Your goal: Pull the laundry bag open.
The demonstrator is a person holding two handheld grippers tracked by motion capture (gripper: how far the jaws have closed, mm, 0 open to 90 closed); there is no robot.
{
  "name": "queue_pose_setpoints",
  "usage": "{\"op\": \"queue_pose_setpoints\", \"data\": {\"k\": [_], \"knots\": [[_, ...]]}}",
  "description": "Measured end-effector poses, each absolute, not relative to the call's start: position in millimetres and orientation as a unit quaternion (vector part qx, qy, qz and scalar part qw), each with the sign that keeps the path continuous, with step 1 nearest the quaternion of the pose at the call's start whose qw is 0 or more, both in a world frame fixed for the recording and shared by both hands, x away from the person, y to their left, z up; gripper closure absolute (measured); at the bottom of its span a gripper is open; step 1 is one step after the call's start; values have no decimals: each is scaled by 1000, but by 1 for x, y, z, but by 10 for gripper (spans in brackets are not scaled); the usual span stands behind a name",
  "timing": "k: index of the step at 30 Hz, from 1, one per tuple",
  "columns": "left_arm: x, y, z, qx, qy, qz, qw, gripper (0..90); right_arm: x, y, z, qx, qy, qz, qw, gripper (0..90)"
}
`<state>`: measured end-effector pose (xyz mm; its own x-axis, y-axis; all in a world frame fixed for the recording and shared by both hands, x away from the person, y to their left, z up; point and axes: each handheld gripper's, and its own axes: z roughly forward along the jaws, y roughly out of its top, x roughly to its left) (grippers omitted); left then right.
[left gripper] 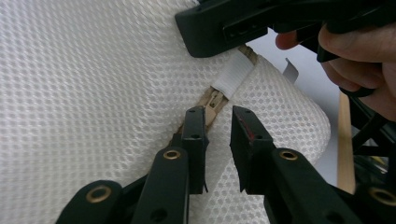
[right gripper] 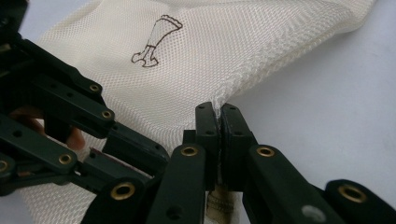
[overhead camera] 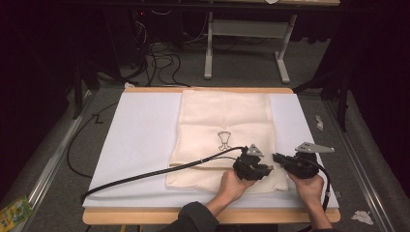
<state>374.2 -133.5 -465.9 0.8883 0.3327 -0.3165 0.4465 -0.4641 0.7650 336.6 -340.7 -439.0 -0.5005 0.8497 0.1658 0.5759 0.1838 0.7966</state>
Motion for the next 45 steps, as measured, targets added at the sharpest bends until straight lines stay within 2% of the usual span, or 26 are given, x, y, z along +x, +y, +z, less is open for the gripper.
{"op": "queue_pose_setpoints", "data": {"k": [6, 14, 19, 22, 25, 30, 34, 39, 45], "knots": [[376, -134, -468, 853, 234, -63, 463, 759, 338, -338, -440, 468, 754, 433, 159, 884], [375, -135, -469, 852, 234, -61, 464, 898, 338, -336, -439, 467, 752, 437, 158, 884], [375, -135, -469, 854, 235, -53, 461, 899, 337, -339, -440, 471, 749, 439, 154, 884], [375, -134, -468, 859, 236, -41, 452, 848, 337, -340, -441, 473, 748, 440, 153, 884], [376, -134, -468, 862, 245, -32, 442, 742, 337, -340, -441, 471, 749, 441, 154, 884], [373, -135, -467, 864, 247, -23, 439, 626, 335, -339, -438, 465, 746, 452, 155, 885], [375, -135, -468, 860, 247, -38, 445, 614, 336, -338, -438, 462, 745, 456, 155, 885], [375, -134, -468, 857, 234, -44, 458, 713, 336, -337, -437, 462, 745, 457, 150, 885], [376, -132, -465, 852, 229, -64, 466, 725, 336, -341, -437, 467, 743, 455, 151, 885]]}}
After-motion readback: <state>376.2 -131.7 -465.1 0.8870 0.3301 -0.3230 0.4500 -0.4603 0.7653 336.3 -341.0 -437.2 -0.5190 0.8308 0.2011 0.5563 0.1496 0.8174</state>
